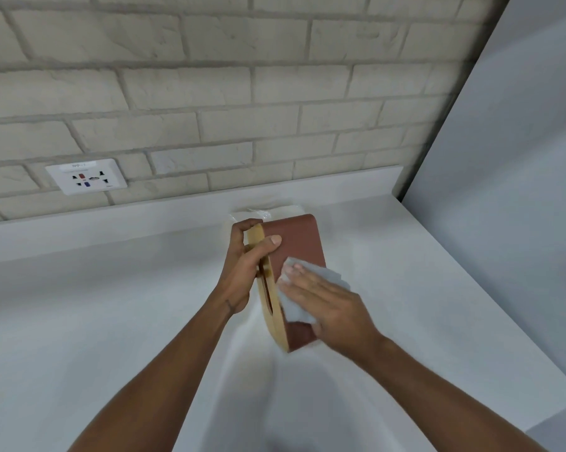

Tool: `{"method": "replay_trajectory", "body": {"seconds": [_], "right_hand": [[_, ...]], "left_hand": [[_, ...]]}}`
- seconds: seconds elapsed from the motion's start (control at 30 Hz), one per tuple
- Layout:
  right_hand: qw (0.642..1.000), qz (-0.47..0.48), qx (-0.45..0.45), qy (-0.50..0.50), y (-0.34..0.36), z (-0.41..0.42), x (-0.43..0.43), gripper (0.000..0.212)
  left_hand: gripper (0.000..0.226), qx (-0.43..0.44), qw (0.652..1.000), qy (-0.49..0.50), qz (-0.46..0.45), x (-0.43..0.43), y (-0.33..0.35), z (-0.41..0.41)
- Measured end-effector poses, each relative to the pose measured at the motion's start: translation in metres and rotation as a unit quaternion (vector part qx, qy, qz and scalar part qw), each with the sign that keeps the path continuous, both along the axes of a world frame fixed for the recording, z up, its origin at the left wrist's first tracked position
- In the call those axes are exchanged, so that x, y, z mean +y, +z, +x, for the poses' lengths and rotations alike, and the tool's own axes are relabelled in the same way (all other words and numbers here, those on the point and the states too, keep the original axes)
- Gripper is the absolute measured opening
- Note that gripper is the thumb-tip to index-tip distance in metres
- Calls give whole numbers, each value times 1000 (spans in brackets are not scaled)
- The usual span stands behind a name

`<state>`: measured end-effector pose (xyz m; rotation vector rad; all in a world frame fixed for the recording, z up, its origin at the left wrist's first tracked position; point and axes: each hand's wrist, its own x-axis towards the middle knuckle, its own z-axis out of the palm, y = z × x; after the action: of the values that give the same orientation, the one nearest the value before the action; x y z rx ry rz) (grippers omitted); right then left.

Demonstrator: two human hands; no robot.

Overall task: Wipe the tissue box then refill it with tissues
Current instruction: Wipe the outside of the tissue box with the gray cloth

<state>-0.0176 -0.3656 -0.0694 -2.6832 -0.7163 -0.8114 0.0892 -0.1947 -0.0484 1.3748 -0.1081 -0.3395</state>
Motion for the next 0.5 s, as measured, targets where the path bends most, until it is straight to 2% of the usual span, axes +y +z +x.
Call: {"method": "replay_trajectory", "body": {"seconds": [0.07, 0.1, 0.17, 0.27, 0.37, 0.43, 0.5], "right_hand": [[991, 115, 21, -71, -2, 1, -11, 55], [985, 144, 20, -95, -6, -2, -7, 51], [992, 96, 10, -76, -19, -16, 8, 41], [1000, 1, 18, -2, -27, -24, 15, 45], [993, 93, 32, -67, -13, 0, 20, 54], [985, 143, 18, -94, -1, 16, 31, 46], [984, 151, 3, -92, 4, 31, 41, 44]], "left_hand": [[48, -3, 1000, 1, 1, 0, -1, -1], [47, -4, 1000, 1, 2, -1, -1, -2], [51, -5, 1000, -2, 3, 0, -2, -2], [54, 18, 1000, -12, -1, 2, 2, -1], [49, 43, 999, -4, -11, 2, 5, 1], [46, 43, 999, 1, -16, 2, 3, 1], [43, 40, 999, 5, -14, 2, 2, 1]]}}
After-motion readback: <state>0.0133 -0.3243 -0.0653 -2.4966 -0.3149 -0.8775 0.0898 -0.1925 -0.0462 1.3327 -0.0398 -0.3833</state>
